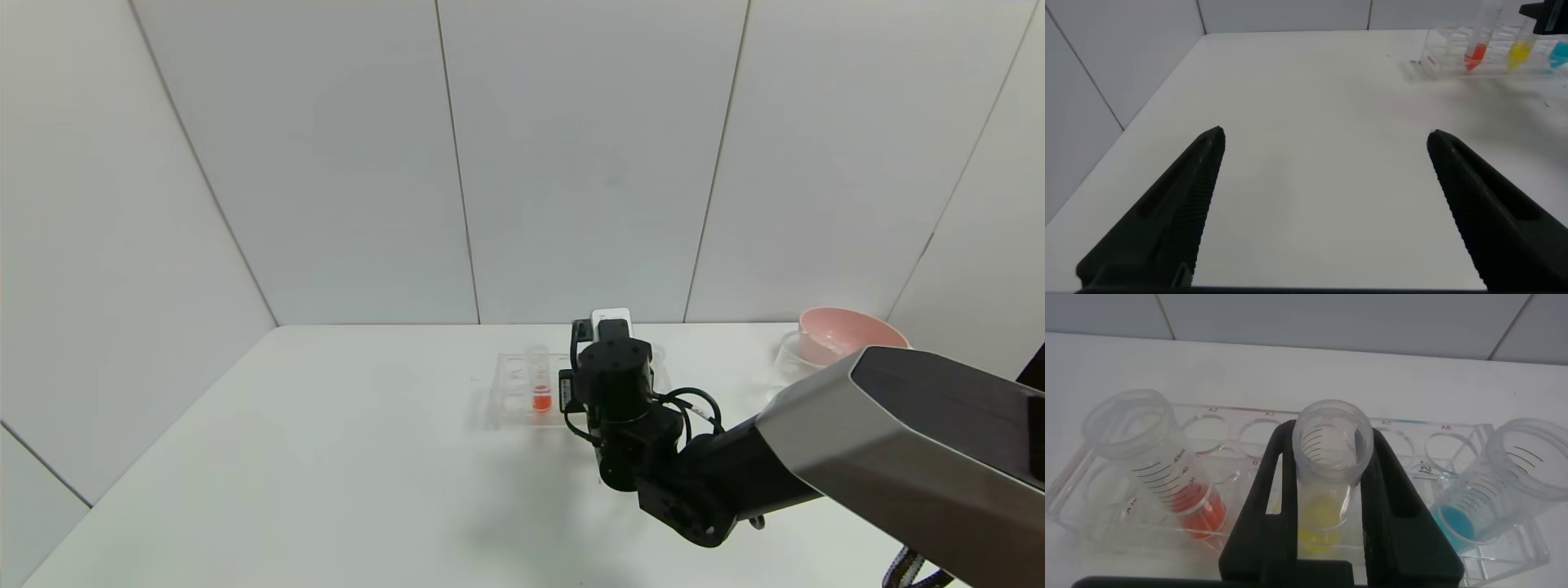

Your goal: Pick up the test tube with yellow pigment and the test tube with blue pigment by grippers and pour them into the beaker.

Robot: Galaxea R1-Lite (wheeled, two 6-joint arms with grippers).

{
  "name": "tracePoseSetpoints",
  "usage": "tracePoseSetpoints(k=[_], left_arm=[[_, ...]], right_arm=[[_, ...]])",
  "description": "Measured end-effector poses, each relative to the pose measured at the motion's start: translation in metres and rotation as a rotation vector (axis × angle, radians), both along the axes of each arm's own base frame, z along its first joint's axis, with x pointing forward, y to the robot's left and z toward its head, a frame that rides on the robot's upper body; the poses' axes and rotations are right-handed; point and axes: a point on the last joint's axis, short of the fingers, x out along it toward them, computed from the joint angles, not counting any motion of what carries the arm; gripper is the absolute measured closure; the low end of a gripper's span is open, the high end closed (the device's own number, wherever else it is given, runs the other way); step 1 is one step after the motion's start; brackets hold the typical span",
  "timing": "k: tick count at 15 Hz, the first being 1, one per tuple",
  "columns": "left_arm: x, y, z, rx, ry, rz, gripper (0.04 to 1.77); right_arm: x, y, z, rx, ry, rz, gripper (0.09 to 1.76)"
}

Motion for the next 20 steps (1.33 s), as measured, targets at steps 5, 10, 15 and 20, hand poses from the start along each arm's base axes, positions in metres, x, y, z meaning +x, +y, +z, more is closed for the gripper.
tracePoseSetpoints(k=[5, 10, 15, 20], left_arm=[[0.0, 0.0, 0.0, 0.0, 0.0, 0.0, 0.05], [0.0, 0.0, 0.0, 0.0, 0.0, 0.0, 0.05], [0.0, 0.0, 0.0, 0.0, 0.0, 0.0, 0.05], [0.0, 0.0, 0.0, 0.0, 0.0, 0.0, 0.05]], right_arm=[[-0.002, -0.001, 0.014, -0.016, -0.026, 0.005, 1.34], [-0.009, -0.003, 0.056, -0.003, -0.104, 0.044, 1.34], [-0.017, -0.006, 0.08, 0.005, -0.147, 0.056, 1.34], [-0.024, -0.013, 0.087, -0.007, -0.144, 0.103, 1.34]])
